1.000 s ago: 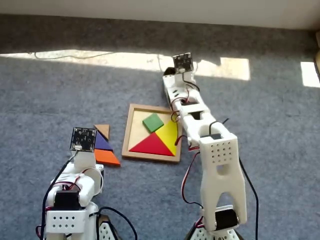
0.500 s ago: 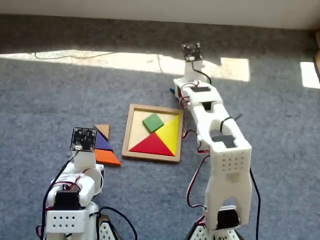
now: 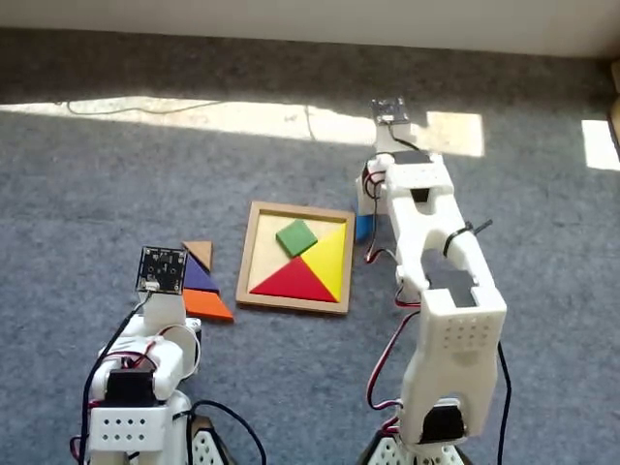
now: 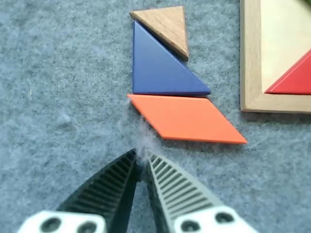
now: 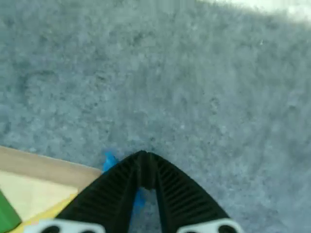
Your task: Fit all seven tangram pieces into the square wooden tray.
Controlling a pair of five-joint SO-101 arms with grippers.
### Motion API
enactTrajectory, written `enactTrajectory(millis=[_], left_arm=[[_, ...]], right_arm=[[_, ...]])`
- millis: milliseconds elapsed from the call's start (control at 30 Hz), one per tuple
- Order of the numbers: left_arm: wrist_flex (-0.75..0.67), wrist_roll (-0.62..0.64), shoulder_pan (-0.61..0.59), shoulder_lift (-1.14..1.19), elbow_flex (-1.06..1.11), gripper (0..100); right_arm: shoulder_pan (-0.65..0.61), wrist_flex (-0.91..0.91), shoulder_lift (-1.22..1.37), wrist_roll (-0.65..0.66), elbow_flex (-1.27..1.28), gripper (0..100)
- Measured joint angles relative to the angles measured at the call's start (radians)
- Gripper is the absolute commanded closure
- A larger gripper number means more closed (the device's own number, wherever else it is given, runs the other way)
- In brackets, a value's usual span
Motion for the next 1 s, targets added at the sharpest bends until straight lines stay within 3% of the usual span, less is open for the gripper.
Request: enactTrajectory(millis=[467, 700, 1000], left_arm=[[0.0, 0.0, 0.0, 0.0, 0.0, 99], [0.0, 0.0, 0.0, 0.0, 0.0, 99], [0.0, 0.0, 0.0, 0.0, 0.0, 99]], right_arm=[[-0.002, 0.224, -0.239, 0.0, 0.0, 98.2], [-0.003, 0.321, -0.269, -0.026, 0.0, 82.9], [-0.084, 0.324, -0.269, -0.094, 0.011, 82.4]])
